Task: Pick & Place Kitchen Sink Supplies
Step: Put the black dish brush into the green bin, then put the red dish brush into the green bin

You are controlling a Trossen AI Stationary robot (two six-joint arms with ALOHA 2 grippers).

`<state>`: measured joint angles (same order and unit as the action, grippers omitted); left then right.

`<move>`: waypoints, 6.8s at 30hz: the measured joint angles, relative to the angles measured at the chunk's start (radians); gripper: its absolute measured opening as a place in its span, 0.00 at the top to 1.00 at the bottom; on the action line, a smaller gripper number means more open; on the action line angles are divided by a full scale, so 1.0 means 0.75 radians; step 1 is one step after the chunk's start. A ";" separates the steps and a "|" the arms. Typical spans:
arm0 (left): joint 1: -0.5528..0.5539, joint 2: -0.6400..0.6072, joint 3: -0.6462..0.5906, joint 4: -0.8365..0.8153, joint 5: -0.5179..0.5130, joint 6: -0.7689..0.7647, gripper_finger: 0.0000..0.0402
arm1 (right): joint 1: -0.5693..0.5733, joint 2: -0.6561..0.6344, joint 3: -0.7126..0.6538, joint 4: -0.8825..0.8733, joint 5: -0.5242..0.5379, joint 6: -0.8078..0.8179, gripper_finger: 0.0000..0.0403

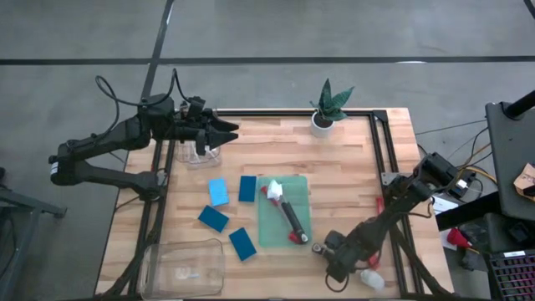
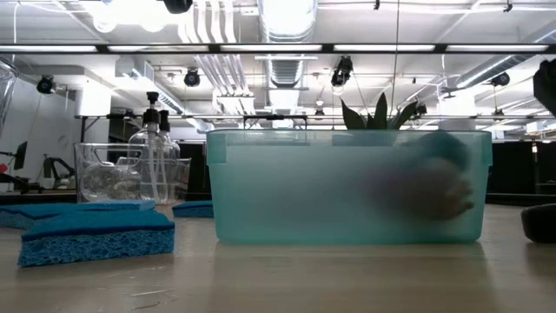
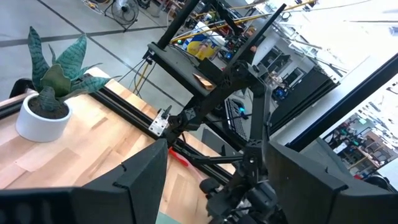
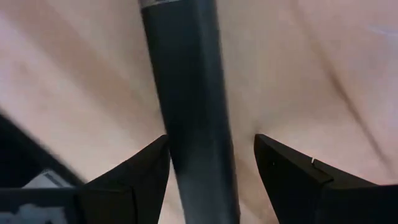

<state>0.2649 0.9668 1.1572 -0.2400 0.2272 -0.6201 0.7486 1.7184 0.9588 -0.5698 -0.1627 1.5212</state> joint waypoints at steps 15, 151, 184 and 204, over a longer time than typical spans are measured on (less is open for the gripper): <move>0.000 0.000 0.000 0.000 -0.005 -0.003 0.35 | -0.038 -0.006 -0.041 -0.006 -0.023 0.056 0.62; 0.000 -0.001 0.001 -0.051 -0.013 0.023 0.35 | 0.062 -0.328 -0.078 -0.622 -0.114 1.154 0.38; 0.000 0.027 0.001 -0.050 -0.068 -0.039 0.35 | 0.075 -0.348 -0.395 -0.236 -0.022 1.067 0.78; 0.000 0.030 0.001 -0.050 -0.066 -0.025 0.35 | -0.039 -0.403 -0.163 -0.247 0.280 0.819 0.89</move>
<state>0.2648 0.9894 1.1576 -0.2771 0.1780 -0.6385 0.7196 1.4159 0.8367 -0.7547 0.0470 2.1352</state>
